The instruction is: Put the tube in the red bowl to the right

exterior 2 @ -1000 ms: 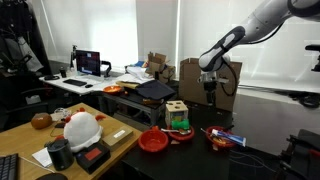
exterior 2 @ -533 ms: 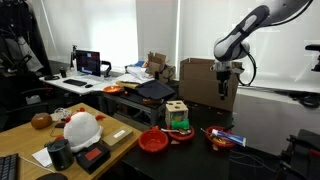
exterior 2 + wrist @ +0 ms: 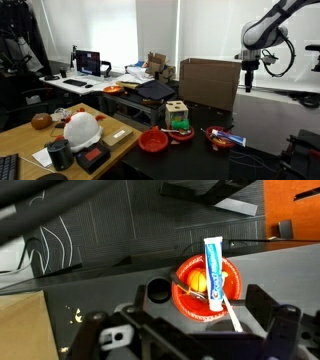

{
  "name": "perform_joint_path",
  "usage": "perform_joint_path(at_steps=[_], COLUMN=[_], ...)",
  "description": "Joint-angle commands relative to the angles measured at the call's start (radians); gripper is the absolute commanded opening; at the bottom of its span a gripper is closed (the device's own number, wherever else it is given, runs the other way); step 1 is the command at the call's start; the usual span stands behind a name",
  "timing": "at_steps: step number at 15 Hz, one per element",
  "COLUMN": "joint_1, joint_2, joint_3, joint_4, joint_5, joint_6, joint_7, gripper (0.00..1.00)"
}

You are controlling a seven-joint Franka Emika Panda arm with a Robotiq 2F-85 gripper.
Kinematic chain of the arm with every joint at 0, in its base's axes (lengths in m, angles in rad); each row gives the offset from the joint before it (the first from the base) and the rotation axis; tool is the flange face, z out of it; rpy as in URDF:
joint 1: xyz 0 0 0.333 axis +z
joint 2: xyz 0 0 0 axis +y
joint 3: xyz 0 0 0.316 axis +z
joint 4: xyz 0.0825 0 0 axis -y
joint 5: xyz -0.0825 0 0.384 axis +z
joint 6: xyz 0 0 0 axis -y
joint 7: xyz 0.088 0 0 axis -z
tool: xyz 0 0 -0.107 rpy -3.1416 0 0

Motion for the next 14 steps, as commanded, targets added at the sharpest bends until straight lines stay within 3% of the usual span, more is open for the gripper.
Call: perform_joint_path(at_steps=[1,6,11,14], joint_1=[0.019,0.097,0.227,0.275], joint_2=[-0.18,-0.285,-0.313,-0.305], joint_3=[-0.017,-0.006,0.028,0.077], joint_4=[-0.18,-0.348,-0.477,-0.491], joint_5=[0.042,0.109,0.207,0.154], joint_6=[0.092,0.206,0.363,0.421], joint_7=[-0.043,-0.025,-0.003,0.105], gripper=[1.0,1.0,1.0,1.0])
